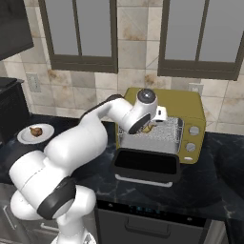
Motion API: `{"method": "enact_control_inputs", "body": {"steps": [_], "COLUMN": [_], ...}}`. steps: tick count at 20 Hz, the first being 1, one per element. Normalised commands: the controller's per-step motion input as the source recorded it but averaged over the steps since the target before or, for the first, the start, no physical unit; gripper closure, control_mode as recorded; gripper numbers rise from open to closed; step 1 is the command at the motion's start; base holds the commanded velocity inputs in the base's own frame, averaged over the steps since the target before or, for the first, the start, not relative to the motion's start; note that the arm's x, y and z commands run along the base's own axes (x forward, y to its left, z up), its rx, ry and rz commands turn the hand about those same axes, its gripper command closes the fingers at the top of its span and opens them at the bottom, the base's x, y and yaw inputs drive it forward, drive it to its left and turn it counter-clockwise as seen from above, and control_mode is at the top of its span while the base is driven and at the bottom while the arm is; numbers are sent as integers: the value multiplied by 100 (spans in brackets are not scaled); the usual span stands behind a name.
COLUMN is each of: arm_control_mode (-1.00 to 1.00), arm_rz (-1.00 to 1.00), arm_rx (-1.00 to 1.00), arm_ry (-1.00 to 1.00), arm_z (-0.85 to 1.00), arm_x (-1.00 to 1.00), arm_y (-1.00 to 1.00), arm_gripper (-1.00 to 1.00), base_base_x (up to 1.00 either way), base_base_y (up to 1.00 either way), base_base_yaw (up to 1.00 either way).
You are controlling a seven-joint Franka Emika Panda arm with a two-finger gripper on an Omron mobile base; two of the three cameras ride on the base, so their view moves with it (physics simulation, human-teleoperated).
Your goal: Open the toaster oven door. Place the bread on the top rack in the toaster oven and place the chicken drumstick on the bottom rack.
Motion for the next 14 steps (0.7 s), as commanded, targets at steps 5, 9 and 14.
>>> {"method": "enact_control_inputs", "body": {"steps": [5, 9, 14], "arm_control_mode": [-100, -100, -100], "arm_rz": [12, 18, 20], "arm_rx": [0, 0, 0], "arm_ry": [-6, -6, 0], "arm_z": [-61, -63, -32], "arm_x": [10, -39, -95], "arm_y": [0, -10, -40], "arm_gripper": [-100, -100, -100], "base_base_x": [0, 0, 0], "base_base_y": [0, 0, 0], "base_base_yaw": [0, 0, 0]}}
